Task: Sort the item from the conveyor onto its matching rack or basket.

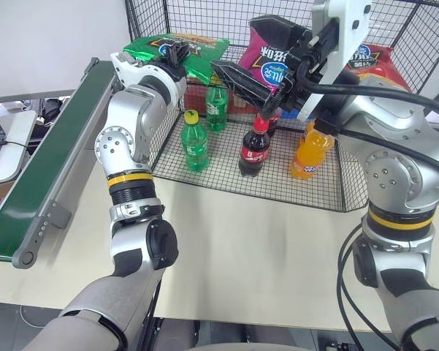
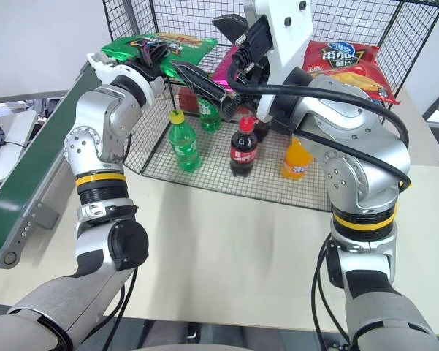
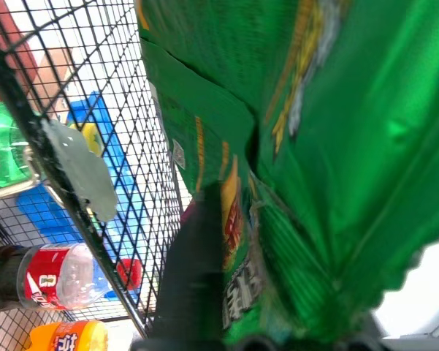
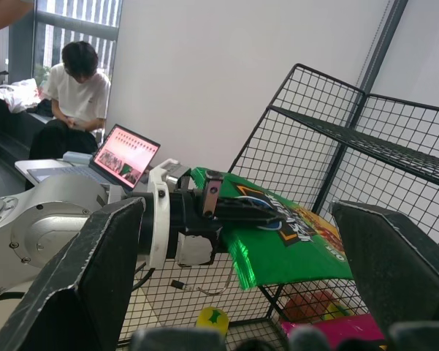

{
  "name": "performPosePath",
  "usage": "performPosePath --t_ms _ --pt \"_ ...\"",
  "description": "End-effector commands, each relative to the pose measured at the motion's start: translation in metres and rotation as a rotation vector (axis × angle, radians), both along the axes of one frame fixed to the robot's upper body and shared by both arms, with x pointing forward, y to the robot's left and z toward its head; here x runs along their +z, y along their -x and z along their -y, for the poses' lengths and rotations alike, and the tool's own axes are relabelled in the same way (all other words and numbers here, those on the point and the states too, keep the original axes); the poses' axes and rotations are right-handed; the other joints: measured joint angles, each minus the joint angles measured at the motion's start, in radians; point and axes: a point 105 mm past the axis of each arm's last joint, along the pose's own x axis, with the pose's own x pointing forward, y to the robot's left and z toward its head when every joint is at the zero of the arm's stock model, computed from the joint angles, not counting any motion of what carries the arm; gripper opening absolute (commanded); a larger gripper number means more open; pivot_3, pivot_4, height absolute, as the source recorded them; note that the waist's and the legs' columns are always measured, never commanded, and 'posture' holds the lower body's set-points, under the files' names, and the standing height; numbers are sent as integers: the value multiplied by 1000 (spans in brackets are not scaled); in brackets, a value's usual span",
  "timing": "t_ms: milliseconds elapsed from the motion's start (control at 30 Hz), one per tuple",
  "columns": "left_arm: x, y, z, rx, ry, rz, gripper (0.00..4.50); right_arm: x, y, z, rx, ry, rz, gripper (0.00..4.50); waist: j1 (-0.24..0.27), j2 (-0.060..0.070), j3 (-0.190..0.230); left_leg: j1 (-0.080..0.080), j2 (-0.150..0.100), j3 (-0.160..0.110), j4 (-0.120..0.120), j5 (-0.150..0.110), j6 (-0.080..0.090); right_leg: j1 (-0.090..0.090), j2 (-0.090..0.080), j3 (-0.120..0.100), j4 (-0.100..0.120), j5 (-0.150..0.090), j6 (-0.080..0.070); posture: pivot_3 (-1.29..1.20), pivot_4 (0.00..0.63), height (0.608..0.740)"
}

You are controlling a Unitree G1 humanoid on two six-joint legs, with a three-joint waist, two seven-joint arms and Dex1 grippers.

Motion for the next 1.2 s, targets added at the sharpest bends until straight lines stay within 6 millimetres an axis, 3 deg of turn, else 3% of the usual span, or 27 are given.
performPosePath --t_ms 33,100,167,600,800,1000,1200 --pt "18 9 -1 3 -22 73 2793 10 7 5 -4 -16 50 4500 0 0 0 0 0 0 0 0 0 0 0 0 0 0 0 0 150 740" --pt "19 13 -3 2 -23 77 3774 11 7 5 -4 -15 51 4500 0 0 0 0 0 0 0 0 0 0 0 0 0 0 0 0 150 740" --pt "20 17 -4 1 -23 80 4367 11 7 5 -2 -14 51 4500 -1 0 0 0 0 0 0 0 0 0 0 0 0 0 0 0 150 740" --pt "5 52 -4 0 -37 17 4367 9 4 0 33 -25 36 4500 0 0 0 0 0 0 0 0 1 0 0 0 0 0 0 0 150 740" --pt "-5 68 -9 -6 -128 -16 4367 7 2 -4 53 -27 29 4500 -2 0 0 1 1 0 0 -1 1 1 0 1 0 0 0 0 150 740" --pt "-7 81 -34 31 -396 38 4367 1 -2 -9 66 -28 4 4500 -4 0 0 1 1 -1 0 0 0 1 1 1 1 0 0 0 150 740" --pt "-19 115 -42 -92 -942 268 4367 -12 -4 9 62 11 -27 4500 -4 0 0 3 2 -2 -3 3 -6 0 2 0 1 0 0 0 150 740"
